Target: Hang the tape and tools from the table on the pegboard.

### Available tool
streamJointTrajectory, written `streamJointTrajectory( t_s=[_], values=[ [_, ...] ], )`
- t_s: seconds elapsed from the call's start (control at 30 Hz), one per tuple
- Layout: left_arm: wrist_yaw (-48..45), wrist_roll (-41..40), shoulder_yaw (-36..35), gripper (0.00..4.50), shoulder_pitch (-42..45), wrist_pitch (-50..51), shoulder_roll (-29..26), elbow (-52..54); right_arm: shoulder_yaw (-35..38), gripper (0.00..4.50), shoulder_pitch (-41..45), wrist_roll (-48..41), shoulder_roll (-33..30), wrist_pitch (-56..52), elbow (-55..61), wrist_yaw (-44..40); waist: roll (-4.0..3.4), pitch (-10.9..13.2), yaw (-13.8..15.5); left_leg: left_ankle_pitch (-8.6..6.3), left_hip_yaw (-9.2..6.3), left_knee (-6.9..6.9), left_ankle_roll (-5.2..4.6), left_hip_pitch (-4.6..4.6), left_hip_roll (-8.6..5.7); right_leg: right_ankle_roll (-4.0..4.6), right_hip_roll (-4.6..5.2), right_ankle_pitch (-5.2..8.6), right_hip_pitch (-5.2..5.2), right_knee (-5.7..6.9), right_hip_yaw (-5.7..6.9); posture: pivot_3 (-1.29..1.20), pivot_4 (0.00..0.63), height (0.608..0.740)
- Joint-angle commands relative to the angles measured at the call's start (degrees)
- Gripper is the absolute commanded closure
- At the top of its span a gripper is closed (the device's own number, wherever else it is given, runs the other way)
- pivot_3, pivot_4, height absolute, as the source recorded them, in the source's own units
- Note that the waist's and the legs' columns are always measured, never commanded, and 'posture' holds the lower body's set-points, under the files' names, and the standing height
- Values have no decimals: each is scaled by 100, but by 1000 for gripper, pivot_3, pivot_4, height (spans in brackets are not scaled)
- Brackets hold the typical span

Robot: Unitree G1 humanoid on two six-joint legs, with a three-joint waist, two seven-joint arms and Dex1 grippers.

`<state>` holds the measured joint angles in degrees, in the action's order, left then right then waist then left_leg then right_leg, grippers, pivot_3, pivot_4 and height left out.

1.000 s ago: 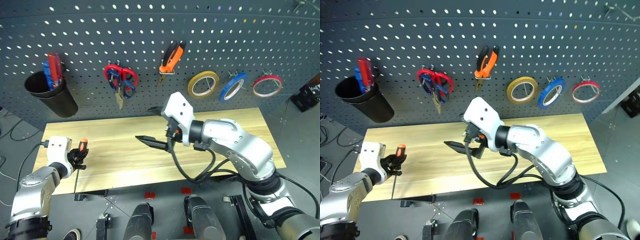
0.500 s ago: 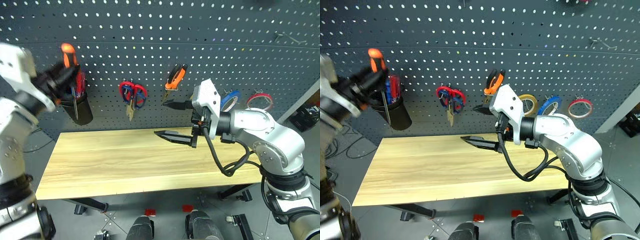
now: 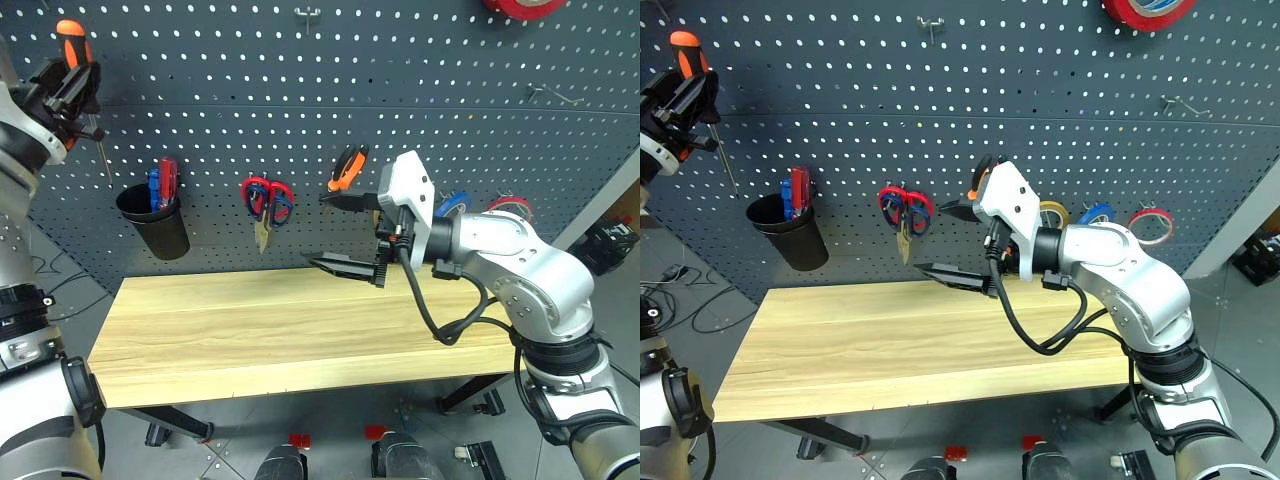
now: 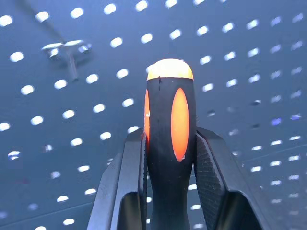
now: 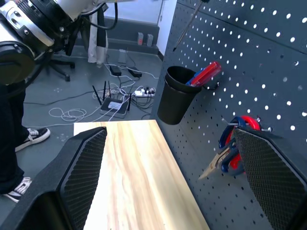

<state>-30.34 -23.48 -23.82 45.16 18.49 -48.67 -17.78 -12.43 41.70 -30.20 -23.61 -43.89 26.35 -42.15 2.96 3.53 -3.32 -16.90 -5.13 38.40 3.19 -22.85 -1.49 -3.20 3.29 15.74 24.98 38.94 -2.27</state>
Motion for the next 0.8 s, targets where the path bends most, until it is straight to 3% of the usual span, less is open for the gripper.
streamJointTrajectory(
  t_s=[0.03,0.4,0.57,0.7,0.8],
  values=[
    [138,358,148,3499,292,-850,219,-565,-24,0,159,32,105,199,75,-16,0,-26,3,0,-2,1,0,0,-2,0,1,0,-1,0,0,15,0,740],
    [602,576,17,3499,-500,-1275,672,-494,-81,0,233,-33,170,185,44,-145,11,-98,-91,-3,-22,8,-5,0,-3,1,7,0,1,7,0,27,0,740],
    [964,464,-225,1864,-865,-1259,818,-42,-56,0,215,-53,149,141,72,-161,18,-122,-104,-4,-33,17,-6,-1,-3,1,16,-1,-5,10,2,27,0,740],
    [1410,149,-495,672,-1090,-549,916,915,-26,0,166,-15,82,171,33,-179,22,-129,-111,-9,-43,30,-11,-3,5,1,19,-1,-10,11,2,34,0,740],
    [1742,19,-416,672,-1392,331,965,2038,111,0,49,25,62,267,-4,-81,16,-154,-110,-16,-46,35,-23,2,2,1,23,0,-26,11,3,58,0,740]
  ],
)
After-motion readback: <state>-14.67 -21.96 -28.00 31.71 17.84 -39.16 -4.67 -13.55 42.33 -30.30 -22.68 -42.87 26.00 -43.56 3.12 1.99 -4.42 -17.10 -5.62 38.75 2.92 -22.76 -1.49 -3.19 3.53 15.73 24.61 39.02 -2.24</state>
